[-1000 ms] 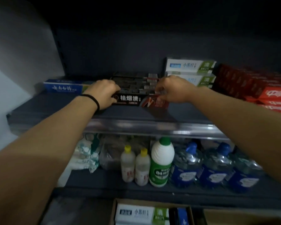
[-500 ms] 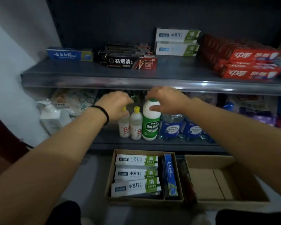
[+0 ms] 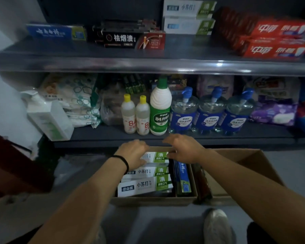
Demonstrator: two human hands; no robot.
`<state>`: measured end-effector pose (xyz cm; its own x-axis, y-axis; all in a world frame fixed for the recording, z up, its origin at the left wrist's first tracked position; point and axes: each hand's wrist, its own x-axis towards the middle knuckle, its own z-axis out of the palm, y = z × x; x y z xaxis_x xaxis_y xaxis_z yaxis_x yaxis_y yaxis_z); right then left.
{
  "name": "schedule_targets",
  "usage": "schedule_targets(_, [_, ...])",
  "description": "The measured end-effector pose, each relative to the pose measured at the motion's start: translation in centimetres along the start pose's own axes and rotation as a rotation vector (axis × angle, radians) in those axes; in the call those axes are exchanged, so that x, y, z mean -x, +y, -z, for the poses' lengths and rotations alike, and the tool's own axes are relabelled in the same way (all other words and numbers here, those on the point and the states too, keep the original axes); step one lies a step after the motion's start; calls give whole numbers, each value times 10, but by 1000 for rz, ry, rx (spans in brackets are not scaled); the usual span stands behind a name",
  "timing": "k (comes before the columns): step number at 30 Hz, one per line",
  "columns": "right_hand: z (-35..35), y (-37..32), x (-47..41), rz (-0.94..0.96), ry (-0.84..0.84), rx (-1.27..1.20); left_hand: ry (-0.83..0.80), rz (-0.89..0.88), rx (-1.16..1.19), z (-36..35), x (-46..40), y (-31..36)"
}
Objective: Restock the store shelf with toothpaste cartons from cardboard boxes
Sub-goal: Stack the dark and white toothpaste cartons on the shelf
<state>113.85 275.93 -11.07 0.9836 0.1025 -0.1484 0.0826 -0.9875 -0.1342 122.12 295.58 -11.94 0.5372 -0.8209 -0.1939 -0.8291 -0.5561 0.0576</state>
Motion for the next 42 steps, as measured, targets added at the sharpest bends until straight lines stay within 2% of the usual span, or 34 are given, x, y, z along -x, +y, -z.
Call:
schedule_targets(9, [-79, 17, -27, -28, -103, -34, -153, 7, 66, -73, -31, -5])
schedule_targets(23, [-157, 28, -86, -122, -172, 63, -218, 58, 139, -126, -53, -44])
schedule_targets(28, [-167, 23, -91, -138, -183, 104, -240, 71, 149, -130, -53, -51])
schedule_targets(35, [-168, 19, -95, -197, -231, 30, -233, 44, 152, -132, -47, -47])
schedule_targets(42, [-143, 22, -80, -218, -171, 20, -241, 52, 156, -128, -34, -38])
